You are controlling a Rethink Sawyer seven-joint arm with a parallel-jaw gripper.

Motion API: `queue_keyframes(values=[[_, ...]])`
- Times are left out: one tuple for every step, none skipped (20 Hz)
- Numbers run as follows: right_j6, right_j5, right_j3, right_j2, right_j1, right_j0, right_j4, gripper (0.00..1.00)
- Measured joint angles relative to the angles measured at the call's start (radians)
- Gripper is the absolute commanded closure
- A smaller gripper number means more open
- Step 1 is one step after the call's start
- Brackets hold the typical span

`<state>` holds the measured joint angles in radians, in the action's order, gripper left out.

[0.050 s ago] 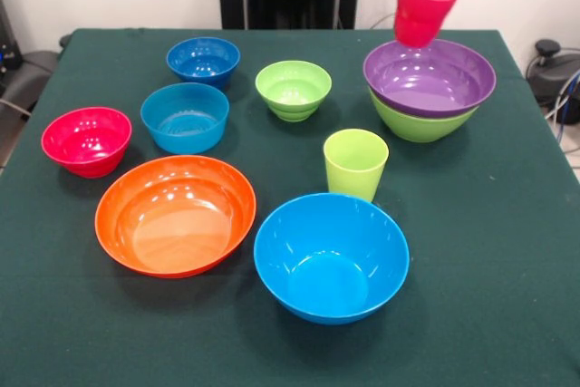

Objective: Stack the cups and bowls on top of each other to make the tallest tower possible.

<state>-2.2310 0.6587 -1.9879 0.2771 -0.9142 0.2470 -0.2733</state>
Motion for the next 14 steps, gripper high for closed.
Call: queue_keyframes(values=[[0.0,0.0,0.008,0.0,0.007,-0.004,0.0,1.0],[0.0,0.0,0.018,0.0,0.018,-0.01,0.0,1.0],[0.0,0.0,0.04,-0.002,0.039,-0.02,0.0,1.0],[0.0,0.0,0.047,-0.003,0.045,-0.023,0.0,1.0],[0.0,0.0,0.058,-0.005,0.055,-0.029,0.0,1.0],[0.0,0.0,0.071,-0.009,0.066,-0.035,0.0,1.0],[0.0,0.0,0.083,-0.012,0.077,-0.041,0.0,1.0],[0.0,0.0,0.095,-0.016,0.086,-0.048,0.0,1.0],[0.0,0.0,0.106,-0.021,0.094,-0.055,0.0,1.0],[0.0,0.0,0.112,-0.023,0.099,-0.06,0.0,1.0],[0.0,0.0,0.127,-0.029,0.111,-0.07,0.0,1.0],[0.0,0.0,0.134,-0.032,0.117,-0.075,0.0,1.0],[0.0,0.0,0.14,-0.035,0.121,-0.08,0.0,1.0],[0.0,0.0,0.155,-0.043,0.132,-0.092,-0.001,1.0]])
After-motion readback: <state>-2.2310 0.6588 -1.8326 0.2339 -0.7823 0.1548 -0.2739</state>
